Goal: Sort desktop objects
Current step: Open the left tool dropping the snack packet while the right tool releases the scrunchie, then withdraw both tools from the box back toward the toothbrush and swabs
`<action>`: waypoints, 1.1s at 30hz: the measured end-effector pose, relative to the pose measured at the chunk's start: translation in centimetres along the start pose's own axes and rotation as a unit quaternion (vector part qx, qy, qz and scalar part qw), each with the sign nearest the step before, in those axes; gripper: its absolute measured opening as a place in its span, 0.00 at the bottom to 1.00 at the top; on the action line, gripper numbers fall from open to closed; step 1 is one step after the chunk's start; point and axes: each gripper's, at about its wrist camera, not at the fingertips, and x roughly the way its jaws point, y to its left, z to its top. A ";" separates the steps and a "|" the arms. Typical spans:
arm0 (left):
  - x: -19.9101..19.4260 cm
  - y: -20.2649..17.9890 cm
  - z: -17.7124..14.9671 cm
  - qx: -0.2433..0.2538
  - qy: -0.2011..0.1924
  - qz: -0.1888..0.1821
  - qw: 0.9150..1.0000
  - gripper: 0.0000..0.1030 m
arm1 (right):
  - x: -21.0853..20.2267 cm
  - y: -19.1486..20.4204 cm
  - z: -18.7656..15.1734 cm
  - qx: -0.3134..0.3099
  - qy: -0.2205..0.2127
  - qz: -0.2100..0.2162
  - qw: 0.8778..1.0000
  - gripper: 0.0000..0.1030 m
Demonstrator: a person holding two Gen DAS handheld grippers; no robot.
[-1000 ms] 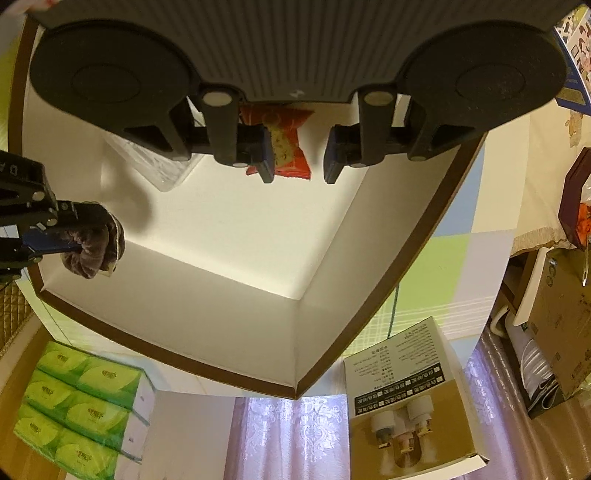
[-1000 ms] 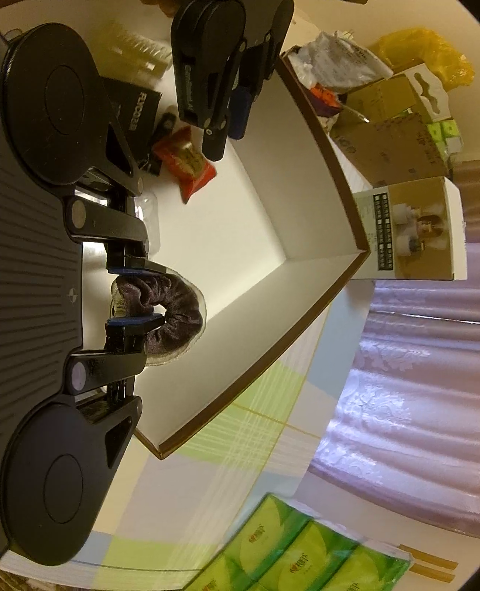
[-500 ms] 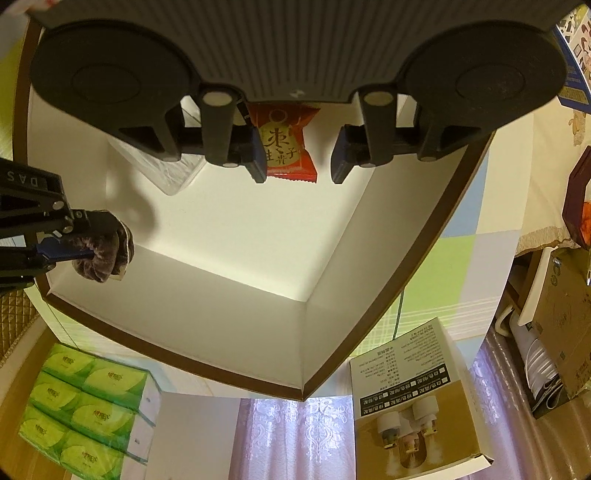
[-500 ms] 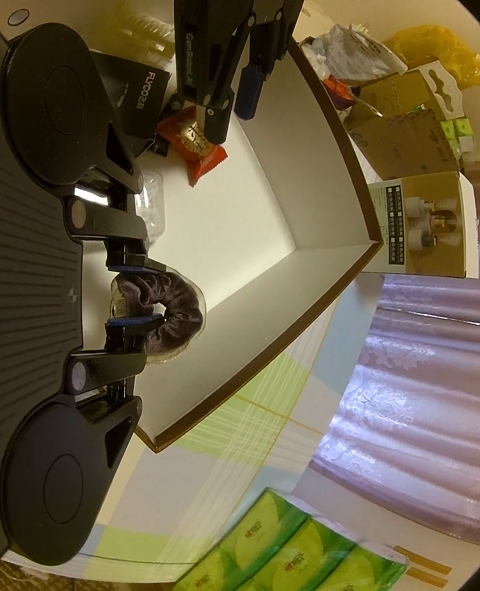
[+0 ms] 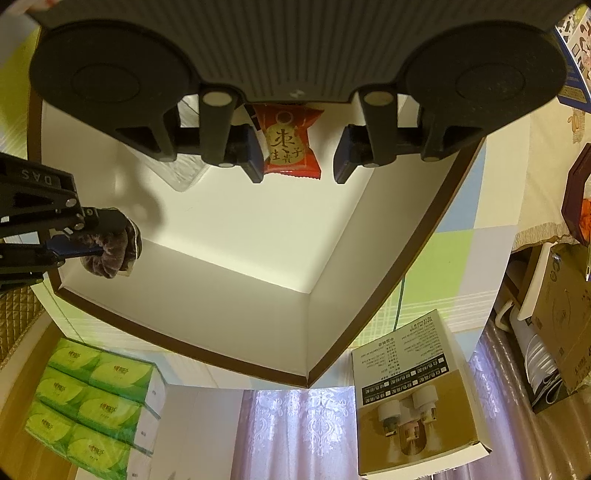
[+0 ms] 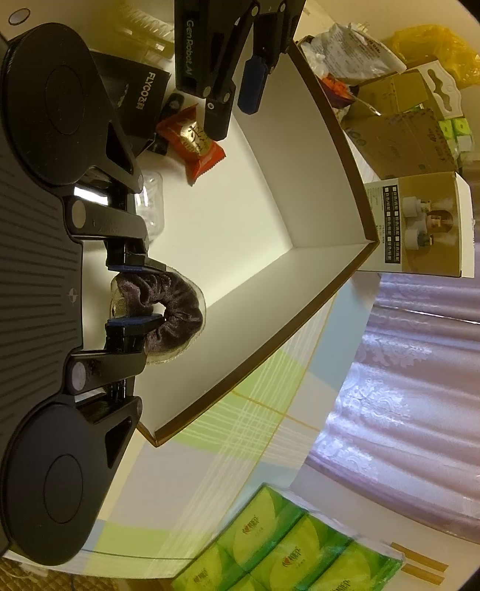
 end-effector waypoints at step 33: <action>-11.7 -2.3 -5.2 -0.025 -0.058 0.033 0.997 0.96 | -8.9 3.5 -5.1 -0.008 -0.103 0.031 0.994 0.98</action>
